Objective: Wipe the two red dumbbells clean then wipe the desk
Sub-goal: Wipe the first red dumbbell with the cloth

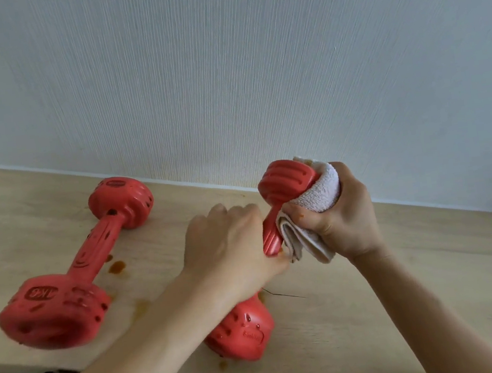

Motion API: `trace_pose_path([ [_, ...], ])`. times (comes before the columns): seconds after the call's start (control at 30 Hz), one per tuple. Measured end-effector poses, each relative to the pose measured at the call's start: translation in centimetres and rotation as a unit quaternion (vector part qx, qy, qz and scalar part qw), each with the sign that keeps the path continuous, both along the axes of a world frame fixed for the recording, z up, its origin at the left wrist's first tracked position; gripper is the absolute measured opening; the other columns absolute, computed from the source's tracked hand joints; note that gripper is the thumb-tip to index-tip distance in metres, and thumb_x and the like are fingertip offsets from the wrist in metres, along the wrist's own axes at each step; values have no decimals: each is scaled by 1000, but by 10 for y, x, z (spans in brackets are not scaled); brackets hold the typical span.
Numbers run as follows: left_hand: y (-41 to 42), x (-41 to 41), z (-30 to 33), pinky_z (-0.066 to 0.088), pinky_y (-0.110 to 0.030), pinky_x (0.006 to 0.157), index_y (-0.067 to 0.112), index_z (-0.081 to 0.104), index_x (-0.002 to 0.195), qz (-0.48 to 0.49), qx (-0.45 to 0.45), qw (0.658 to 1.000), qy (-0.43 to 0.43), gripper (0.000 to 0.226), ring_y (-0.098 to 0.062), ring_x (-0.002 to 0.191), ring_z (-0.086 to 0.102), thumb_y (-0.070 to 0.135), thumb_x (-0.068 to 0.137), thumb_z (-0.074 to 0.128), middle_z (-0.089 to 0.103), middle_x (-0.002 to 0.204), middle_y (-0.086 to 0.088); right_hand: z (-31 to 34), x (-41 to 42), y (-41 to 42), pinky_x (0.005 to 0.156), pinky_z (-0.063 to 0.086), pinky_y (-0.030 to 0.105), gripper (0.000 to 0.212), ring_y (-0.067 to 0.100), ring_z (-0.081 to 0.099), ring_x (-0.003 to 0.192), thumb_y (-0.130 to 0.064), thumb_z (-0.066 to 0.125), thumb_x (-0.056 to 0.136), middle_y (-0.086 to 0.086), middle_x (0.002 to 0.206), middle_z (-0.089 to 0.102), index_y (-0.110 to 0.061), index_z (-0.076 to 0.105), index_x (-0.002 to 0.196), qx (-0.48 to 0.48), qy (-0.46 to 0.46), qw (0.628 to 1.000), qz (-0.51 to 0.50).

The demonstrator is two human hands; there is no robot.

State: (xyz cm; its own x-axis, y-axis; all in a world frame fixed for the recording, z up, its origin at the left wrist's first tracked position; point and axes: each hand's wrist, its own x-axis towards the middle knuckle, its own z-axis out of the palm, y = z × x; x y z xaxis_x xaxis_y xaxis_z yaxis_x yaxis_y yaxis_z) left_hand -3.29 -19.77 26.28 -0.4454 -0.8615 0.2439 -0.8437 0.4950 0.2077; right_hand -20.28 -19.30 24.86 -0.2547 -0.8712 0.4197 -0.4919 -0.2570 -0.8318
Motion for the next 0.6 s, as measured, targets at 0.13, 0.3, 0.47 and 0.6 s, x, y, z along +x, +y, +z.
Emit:
trace_pose_path([
  [0.13, 12, 2, -12, 26, -30, 70, 22, 34, 86, -11, -28, 999, 11, 46, -20, 85, 45, 56, 71, 61, 51, 85, 5, 5, 9, 6, 74, 47, 9, 75, -10, 61, 88, -49, 76, 44, -26, 95, 64, -27, 58, 114, -13, 29, 999, -36],
  [0.3, -6, 13, -15, 31, -25, 52, 18, 48, 73, -69, 91, 982, 150, 26, -16, 64, 49, 31, 66, 69, 46, 65, 7, 5, 20, 10, 73, 43, 3, 70, -16, 58, 91, -40, 78, 52, -29, 99, 60, -30, 55, 118, -57, 39, 996, -49],
  [0.47, -12, 18, -23, 38, -17, 52, 25, 53, 67, -136, 246, 930, 236, 23, -4, 53, 50, 22, 64, 76, 54, 60, 10, -13, 20, 3, 80, 48, 14, 79, 0, 61, 103, -39, 77, 53, -9, 119, 61, -18, 50, 124, -35, -89, 995, 31],
  [0.6, -15, 19, -24, 40, -16, 53, 24, 57, 73, -170, 289, 911, 242, 21, -2, 53, 49, 17, 67, 76, 54, 62, 11, -30, 16, 0, 84, 53, 37, 79, 23, 63, 102, -31, 78, 56, 11, 117, 61, -15, 48, 127, -27, -177, 981, 75],
])
